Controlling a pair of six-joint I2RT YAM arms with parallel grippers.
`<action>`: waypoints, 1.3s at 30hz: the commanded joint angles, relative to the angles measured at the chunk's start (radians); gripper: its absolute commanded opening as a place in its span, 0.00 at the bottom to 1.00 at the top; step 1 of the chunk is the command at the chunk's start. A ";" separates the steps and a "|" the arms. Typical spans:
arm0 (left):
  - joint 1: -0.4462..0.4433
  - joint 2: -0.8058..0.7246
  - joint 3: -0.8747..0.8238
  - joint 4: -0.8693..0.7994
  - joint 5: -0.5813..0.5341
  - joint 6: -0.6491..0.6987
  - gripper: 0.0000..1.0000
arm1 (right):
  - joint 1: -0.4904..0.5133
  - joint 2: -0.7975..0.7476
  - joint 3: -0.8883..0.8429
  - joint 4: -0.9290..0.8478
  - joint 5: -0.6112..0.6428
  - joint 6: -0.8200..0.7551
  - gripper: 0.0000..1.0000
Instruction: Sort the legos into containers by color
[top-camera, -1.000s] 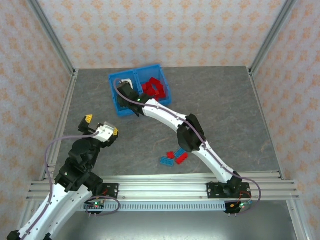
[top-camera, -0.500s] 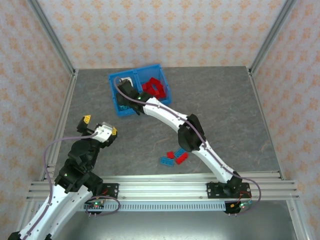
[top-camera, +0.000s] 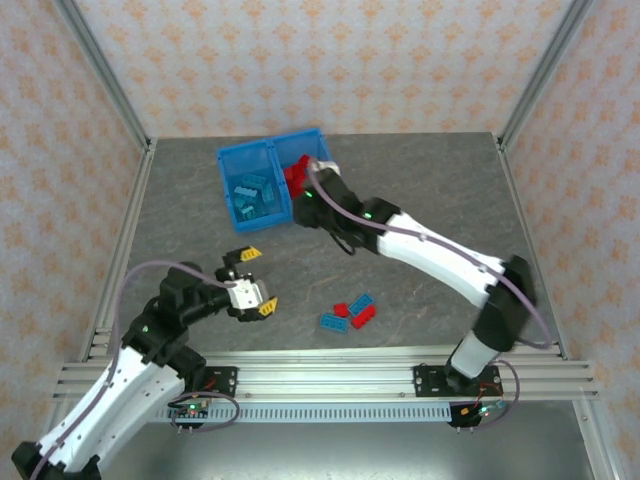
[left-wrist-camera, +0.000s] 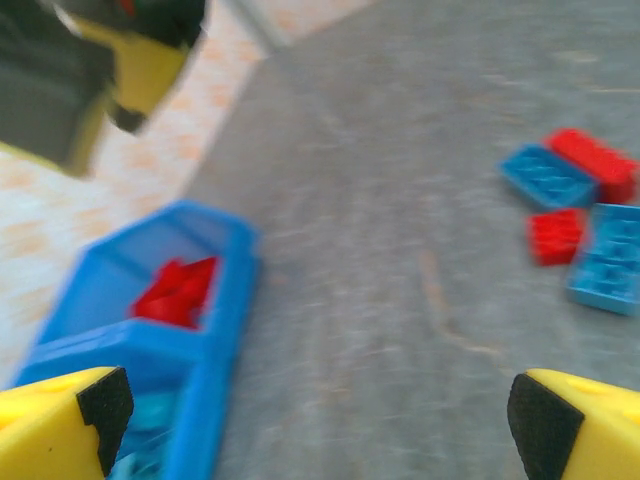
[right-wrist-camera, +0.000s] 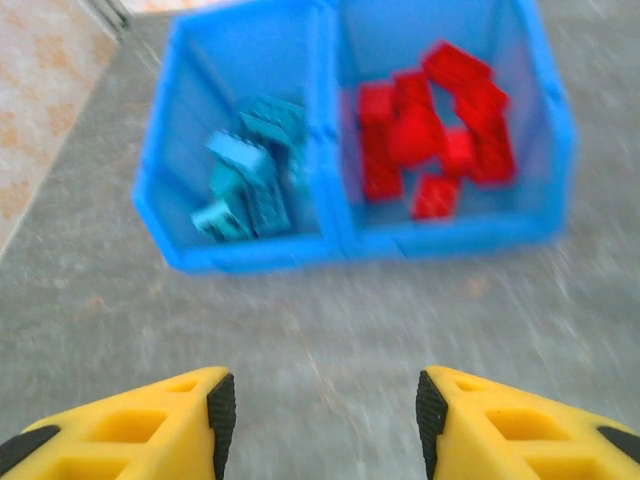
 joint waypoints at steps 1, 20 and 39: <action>-0.008 0.083 0.060 -0.092 0.247 0.105 1.00 | -0.003 -0.140 -0.178 -0.140 0.047 0.255 0.53; -0.125 0.219 0.067 -0.174 0.190 0.196 1.00 | 0.064 -0.287 -0.702 -0.135 -0.338 0.780 0.82; -0.135 0.194 0.049 -0.166 0.158 0.195 1.00 | 0.087 -0.193 -0.738 -0.168 -0.285 0.773 0.22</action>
